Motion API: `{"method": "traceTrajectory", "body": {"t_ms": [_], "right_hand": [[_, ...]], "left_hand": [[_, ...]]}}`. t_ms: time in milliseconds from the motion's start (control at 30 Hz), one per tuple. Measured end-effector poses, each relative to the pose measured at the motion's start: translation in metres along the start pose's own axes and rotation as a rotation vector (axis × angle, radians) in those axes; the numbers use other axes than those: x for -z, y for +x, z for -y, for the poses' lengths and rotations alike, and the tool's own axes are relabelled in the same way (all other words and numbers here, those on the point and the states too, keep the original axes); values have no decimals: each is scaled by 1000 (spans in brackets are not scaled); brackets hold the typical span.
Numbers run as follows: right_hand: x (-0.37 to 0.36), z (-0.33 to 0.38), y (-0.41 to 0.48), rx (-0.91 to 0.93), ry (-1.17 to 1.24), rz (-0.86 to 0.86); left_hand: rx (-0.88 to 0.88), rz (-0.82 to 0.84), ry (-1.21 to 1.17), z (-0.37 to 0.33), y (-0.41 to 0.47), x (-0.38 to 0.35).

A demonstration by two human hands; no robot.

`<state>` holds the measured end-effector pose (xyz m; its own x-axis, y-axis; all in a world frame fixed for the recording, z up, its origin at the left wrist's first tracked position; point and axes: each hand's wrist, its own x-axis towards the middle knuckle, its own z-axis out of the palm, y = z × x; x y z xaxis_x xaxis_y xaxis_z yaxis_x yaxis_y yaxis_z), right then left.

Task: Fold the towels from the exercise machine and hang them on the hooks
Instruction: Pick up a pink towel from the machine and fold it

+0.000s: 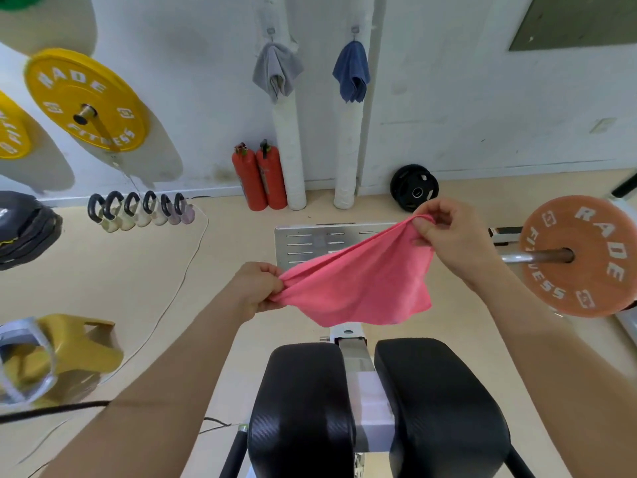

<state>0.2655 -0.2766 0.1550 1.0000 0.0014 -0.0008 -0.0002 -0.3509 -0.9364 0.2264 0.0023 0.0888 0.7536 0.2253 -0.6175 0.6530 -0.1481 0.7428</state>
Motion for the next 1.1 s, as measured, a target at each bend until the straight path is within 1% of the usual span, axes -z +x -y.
{"method": "traceTrajectory", "body": {"t_ms": [67, 133, 167, 233, 267, 300, 333, 400, 433, 467, 533, 600, 633, 733, 800, 900, 1000, 1033, 1100], "right_hand": [[-2, 0, 0, 39, -108, 20], [-4, 5, -2, 107, -228, 52], [-6, 10, -4, 150, -267, 69], [-9, 24, -8, 257, -333, 92], [-12, 34, -11, 309, -362, 107], [-13, 44, -15, 356, -388, 129], [-16, 52, -20, 398, -410, 156], [-18, 66, -27, 457, -450, 208], [-19, 70, -29, 474, -468, 230], [-19, 73, -30, 489, -481, 242], [-16, 74, -30, 518, -482, 243], [-11, 73, -28, 525, -473, 233], [-8, 72, -27, 521, -478, 224], [3, 65, -23, 487, -473, 167], [10, 60, -19, 458, -469, 143], [17, 47, -13, 423, -495, 106], [18, 32, -12, 366, -553, 102], [17, 27, -12, 348, -575, 114], [13, 21, -14, 323, -612, 135]], "left_hand": [[-50, -22, 109, 1, -1, -4], [-171, -35, 337, 3, -1, -8], [-214, -4, 459, 3, -2, -10], [-232, 90, 687, 4, -7, -16], [-248, 126, 761, 4, -12, -22], [-303, 133, 785, 3, -16, -28], [-401, 124, 735, 2, -22, -36], [-584, 135, 452, -9, -38, -56], [-645, 135, 324, -15, -47, -66], [-691, 106, 244, -20, -52, -74], [-736, -16, 170, -24, -55, -84], [-697, -113, 193, -23, -53, -89], [-649, -130, 248, -21, -50, -89], [-480, -50, 499, -6, -34, -82], [-397, -3, 605, 7, -25, -71], [-276, -34, 705, 24, -20, -52], [-189, -75, 726, 22, -19, -35], [-199, -101, 705, 18, -18, -31], [-282, -180, 599, 7, -18, -23]]}}
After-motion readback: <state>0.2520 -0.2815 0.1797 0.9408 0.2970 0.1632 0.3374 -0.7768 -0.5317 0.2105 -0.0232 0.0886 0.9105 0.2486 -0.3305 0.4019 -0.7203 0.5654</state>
